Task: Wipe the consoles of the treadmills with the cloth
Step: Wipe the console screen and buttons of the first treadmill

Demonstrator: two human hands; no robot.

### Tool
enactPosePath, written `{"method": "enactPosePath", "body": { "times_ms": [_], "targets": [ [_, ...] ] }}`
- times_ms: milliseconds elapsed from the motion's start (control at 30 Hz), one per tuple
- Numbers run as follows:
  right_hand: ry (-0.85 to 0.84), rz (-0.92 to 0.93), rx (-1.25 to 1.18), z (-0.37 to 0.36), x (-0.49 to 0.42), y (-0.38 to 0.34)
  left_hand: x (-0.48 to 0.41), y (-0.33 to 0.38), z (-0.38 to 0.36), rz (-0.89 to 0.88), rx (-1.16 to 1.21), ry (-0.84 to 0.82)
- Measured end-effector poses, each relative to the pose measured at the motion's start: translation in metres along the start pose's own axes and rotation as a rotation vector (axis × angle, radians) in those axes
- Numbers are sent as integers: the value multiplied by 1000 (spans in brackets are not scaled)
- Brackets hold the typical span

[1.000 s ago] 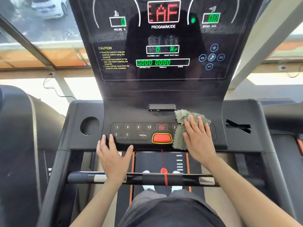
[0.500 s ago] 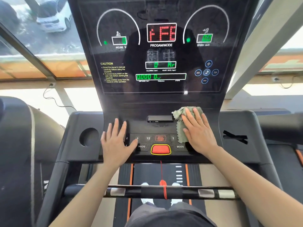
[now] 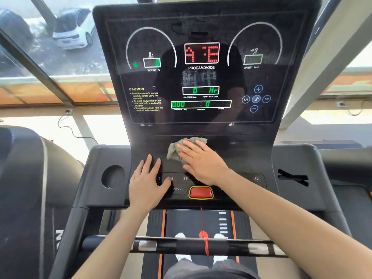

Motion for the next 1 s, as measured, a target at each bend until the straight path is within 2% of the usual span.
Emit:
{"method": "enactPosePath", "body": {
  "times_ms": [67,200,267,333,567,833,1000],
  "targets": [
    [44,-75,-6,1,33,29,2,-3,0,-3,-3,2],
    [98,-345,-7,-1,113,88,3,0,0,17,15,3],
    [119,-464,-50,-1,136,105,2,3,-1,33,26,-9],
    [136,-508,-114,-1,140,108,1,7,-2,52,68,-21],
    [48,-261,-216,-17,101,63,-3,41,-6,-76,67,-34],
    [89,-261,-330,-12,127,68,3,35,-4,-113,89,-60],
    [55,-48,-350,-18,74,13,8,34,-5,-109,137,-96]
  ]
}}
Point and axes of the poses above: each hand's wrist, its own x-axis away from the middle knuckle, its own z-axis out of the back of the hand, y = z × x, the point moved 7 cm from there along -x, towards the middle knuckle, and after that the axes turned 12 degrees about -x, right-handed, at the moved point
